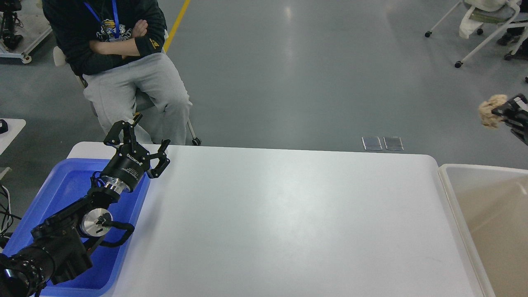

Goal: Tidy desktop

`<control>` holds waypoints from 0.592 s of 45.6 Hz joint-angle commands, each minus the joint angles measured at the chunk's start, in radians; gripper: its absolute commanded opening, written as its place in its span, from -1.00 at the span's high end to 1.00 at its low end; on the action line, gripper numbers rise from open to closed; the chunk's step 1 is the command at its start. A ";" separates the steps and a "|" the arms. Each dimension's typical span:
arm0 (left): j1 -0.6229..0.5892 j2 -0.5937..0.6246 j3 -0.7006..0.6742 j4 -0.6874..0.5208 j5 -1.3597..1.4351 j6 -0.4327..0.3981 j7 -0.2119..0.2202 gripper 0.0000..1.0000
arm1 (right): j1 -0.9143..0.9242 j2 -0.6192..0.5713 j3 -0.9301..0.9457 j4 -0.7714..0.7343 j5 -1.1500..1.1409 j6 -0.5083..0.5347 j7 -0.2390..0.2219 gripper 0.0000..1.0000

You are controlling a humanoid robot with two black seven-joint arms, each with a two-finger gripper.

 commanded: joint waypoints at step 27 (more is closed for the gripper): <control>0.000 0.000 0.000 0.000 0.000 0.000 0.000 -1.00 | -0.333 0.460 0.020 -0.747 0.361 -0.028 -0.005 0.80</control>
